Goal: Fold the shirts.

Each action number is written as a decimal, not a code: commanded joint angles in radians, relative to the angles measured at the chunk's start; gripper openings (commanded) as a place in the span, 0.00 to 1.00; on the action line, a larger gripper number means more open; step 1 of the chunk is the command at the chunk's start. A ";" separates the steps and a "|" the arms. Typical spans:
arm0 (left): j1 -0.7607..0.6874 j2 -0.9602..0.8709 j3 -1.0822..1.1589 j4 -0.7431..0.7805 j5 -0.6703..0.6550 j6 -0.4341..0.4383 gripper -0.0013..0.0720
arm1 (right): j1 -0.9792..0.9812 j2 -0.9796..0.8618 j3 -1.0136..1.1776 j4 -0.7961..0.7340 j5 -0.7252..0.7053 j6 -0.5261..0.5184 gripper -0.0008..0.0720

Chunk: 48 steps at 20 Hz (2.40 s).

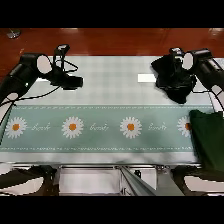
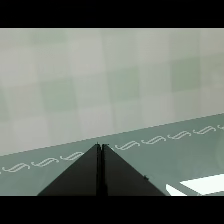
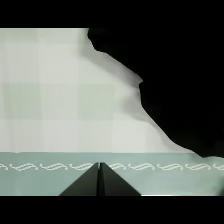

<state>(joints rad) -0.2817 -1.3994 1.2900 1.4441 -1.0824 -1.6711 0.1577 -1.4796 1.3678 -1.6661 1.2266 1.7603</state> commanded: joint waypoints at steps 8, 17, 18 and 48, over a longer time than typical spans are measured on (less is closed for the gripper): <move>0.001 -0.001 0.000 0.000 0.000 0.000 0.05 | 0.001 -0.001 0.000 0.000 0.000 0.000 0.05; 0.001 -0.001 0.000 0.000 0.000 0.000 0.05 | 0.001 0.000 0.000 0.000 -0.004 0.000 0.05; 0.001 -0.001 0.000 0.000 0.001 0.000 0.05 | 0.001 -0.001 0.000 -0.001 -0.048 -0.001 0.05; 0.036 0.533 -0.468 -0.037 0.019 0.039 0.98 | -0.329 0.034 0.605 0.439 -0.076 -0.266 0.05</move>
<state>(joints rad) -0.2451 -1.0496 0.9962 1.4685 -1.0954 -1.6115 -0.1825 -1.5959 1.9553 -1.3350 1.2068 1.5585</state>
